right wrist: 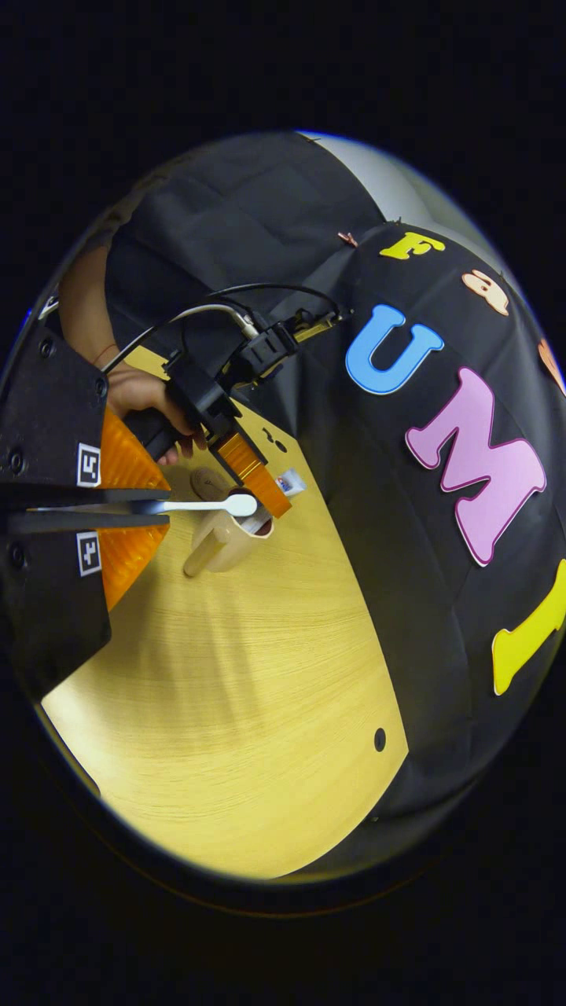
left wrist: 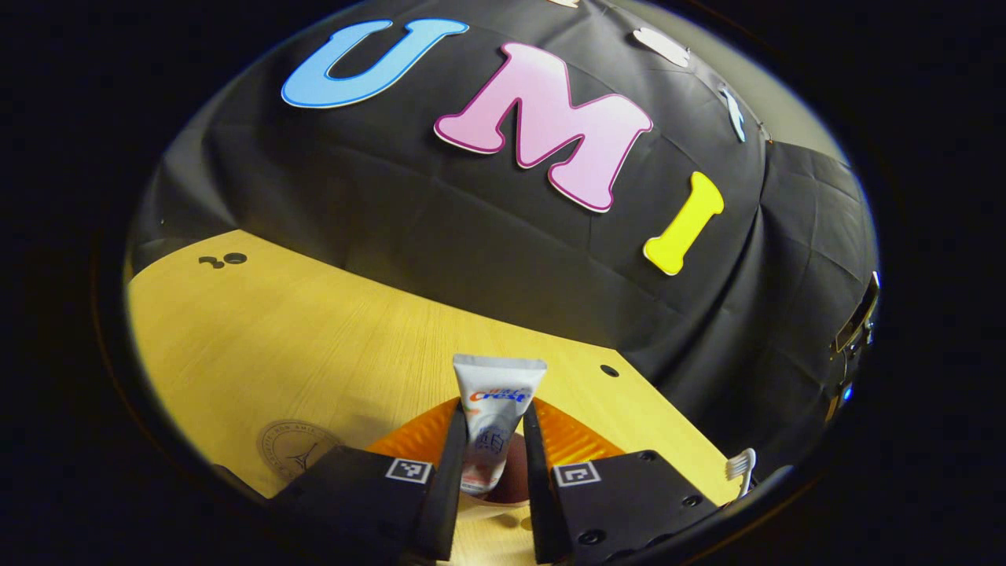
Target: Put the toothbrush and toothpaste on the desktop into the cup, then pick up the cup and place it on the coaster on the desktop.
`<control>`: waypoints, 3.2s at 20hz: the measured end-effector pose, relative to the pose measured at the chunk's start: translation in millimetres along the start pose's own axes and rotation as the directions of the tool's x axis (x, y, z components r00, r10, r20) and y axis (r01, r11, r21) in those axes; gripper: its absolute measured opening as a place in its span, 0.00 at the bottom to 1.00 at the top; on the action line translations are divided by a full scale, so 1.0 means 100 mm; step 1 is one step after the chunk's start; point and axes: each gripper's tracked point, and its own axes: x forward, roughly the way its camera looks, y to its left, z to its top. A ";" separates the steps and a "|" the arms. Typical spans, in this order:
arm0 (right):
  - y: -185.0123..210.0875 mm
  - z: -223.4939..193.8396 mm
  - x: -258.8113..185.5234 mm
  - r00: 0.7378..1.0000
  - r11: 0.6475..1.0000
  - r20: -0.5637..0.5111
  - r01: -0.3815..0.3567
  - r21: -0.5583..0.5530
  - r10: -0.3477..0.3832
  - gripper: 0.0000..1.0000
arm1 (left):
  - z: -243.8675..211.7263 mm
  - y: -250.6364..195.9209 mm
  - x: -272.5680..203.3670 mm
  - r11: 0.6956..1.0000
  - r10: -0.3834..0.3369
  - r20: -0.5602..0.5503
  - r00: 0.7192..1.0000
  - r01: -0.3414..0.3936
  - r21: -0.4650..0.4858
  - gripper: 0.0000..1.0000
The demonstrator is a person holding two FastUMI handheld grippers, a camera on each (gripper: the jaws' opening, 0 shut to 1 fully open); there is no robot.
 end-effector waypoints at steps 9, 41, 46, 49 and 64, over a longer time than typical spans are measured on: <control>0.39 0.58 0.16 0.980 0.975 0.181 -0.119 0.189 0.085 0.06 | 0.26 0.05 -0.54 0.996 0.016 -0.014 1.000 -0.014 0.093 0.70; 0.66 1.24 1.89 0.944 0.853 0.286 0.011 -0.522 0.164 0.06 | -0.14 0.85 -2.48 0.989 0.130 -0.114 0.985 -0.137 -0.055 0.70; 0.62 1.17 1.85 0.950 0.859 0.281 0.027 -0.510 0.137 0.06 | -0.14 0.86 -2.45 0.990 0.119 -0.117 0.986 -0.126 -0.061 0.70; 0.57 1.17 1.80 0.950 0.870 0.286 0.037 -0.492 0.121 0.07 | -0.14 0.86 -2.44 0.991 0.115 -0.120 0.986 -0.123 -0.055 0.70; 0.59 1.11 1.85 0.941 0.862 0.315 0.056 -0.504 0.123 0.11 | -0.17 0.90 -2.53 0.989 0.137 -0.113 0.984 -0.143 -0.044 0.70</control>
